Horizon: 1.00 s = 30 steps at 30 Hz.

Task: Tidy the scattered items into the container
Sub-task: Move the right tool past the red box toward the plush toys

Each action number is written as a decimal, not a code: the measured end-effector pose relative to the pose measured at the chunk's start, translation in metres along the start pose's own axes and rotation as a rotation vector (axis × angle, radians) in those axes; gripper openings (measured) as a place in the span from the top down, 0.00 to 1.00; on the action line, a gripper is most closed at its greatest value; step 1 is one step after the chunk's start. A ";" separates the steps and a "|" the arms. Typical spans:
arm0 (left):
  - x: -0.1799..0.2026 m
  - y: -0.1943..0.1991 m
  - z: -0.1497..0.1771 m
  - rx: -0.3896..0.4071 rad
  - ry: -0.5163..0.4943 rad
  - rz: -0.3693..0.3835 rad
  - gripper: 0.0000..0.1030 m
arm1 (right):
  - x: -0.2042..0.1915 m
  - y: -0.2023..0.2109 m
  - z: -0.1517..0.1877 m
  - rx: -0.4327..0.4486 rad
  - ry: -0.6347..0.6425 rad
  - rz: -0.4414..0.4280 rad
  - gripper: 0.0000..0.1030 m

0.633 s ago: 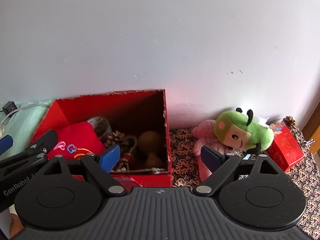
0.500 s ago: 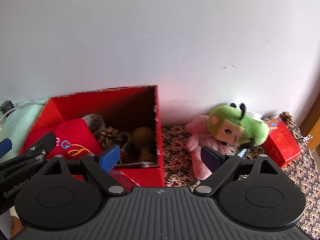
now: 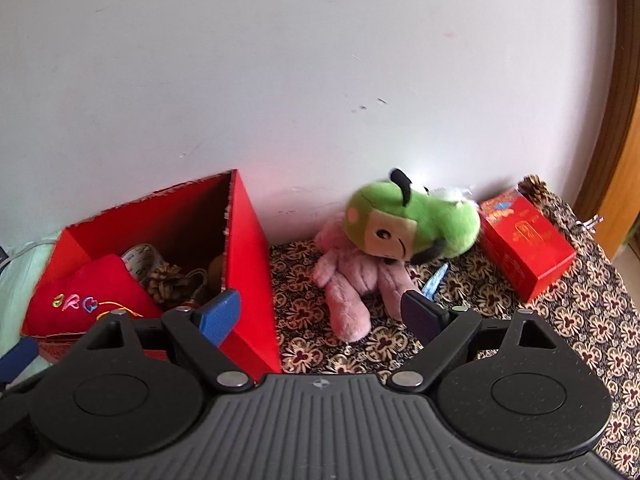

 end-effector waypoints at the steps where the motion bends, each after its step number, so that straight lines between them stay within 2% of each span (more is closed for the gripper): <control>1: 0.006 0.004 0.004 0.000 -0.002 -0.002 0.01 | 0.003 0.000 0.000 0.000 -0.007 0.000 0.16; 10: 0.029 0.006 0.004 -0.044 -0.018 -0.009 0.01 | 0.020 -0.002 -0.001 -0.013 -0.042 -0.010 0.17; 14: 0.023 0.009 -0.003 -0.064 0.000 -0.009 0.01 | 0.022 0.001 -0.001 -0.018 -0.056 -0.032 0.18; 17: 0.017 0.008 -0.007 -0.070 -0.002 -0.038 0.01 | 0.019 0.008 -0.002 0.023 -0.071 -0.068 0.18; 20: 0.008 0.008 -0.008 -0.088 0.007 -0.046 0.01 | 0.016 0.011 -0.002 0.028 -0.075 -0.087 0.17; 24: 0.007 0.007 -0.007 -0.101 0.000 -0.039 0.01 | 0.012 0.013 -0.002 0.027 -0.077 -0.108 0.17; 30: 0.026 0.009 0.003 -0.107 -0.050 0.001 0.01 | 0.023 0.010 0.005 -0.008 -0.089 -0.088 0.17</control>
Point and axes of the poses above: each gripper's, at about its wrist camera, not at the fingertips, and y roughly against the way its jaws point, x to its right, z to its underside, the point moved 4 cm from there along -y, roughly the way its jaws point, and after that the axes turned 9 degrees about -y, right-handed, at the moved point
